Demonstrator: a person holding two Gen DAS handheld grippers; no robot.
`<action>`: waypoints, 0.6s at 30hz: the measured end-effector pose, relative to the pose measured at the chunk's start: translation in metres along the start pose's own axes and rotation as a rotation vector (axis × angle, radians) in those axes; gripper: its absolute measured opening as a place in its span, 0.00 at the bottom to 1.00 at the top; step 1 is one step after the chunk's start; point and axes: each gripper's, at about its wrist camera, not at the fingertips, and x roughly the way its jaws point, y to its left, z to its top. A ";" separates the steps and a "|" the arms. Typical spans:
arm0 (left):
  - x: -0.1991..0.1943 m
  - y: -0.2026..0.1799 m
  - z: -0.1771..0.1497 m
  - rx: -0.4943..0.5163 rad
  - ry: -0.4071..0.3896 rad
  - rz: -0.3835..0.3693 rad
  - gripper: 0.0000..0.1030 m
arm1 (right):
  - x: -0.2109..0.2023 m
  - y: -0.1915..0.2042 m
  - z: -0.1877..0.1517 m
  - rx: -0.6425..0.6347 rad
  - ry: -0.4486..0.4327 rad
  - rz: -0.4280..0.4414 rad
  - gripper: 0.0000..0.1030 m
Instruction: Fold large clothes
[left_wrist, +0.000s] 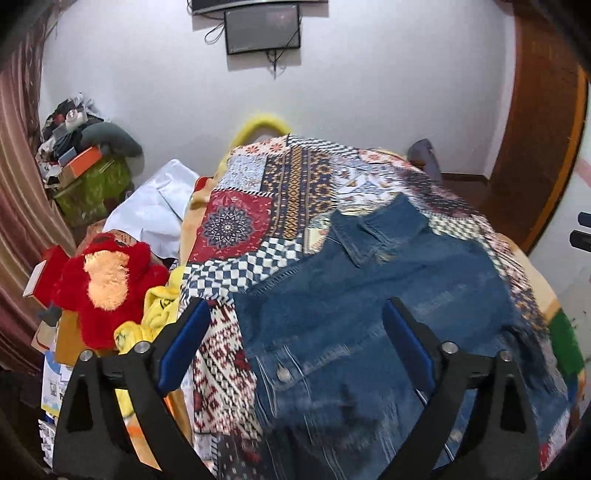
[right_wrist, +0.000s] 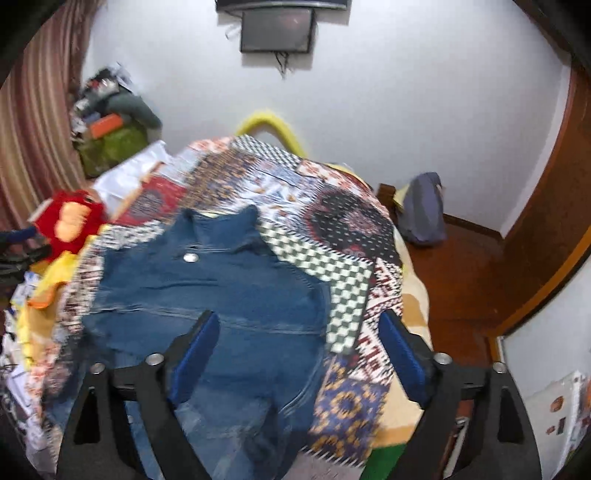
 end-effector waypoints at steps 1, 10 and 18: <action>-0.007 -0.001 -0.004 -0.001 -0.002 -0.004 0.94 | -0.012 0.005 -0.006 -0.002 -0.010 0.007 0.90; -0.062 0.004 -0.076 -0.035 0.028 -0.029 0.99 | -0.064 0.029 -0.081 0.005 0.013 0.085 0.90; -0.062 0.024 -0.164 -0.136 0.175 -0.063 0.99 | -0.057 0.023 -0.158 0.106 0.129 0.117 0.90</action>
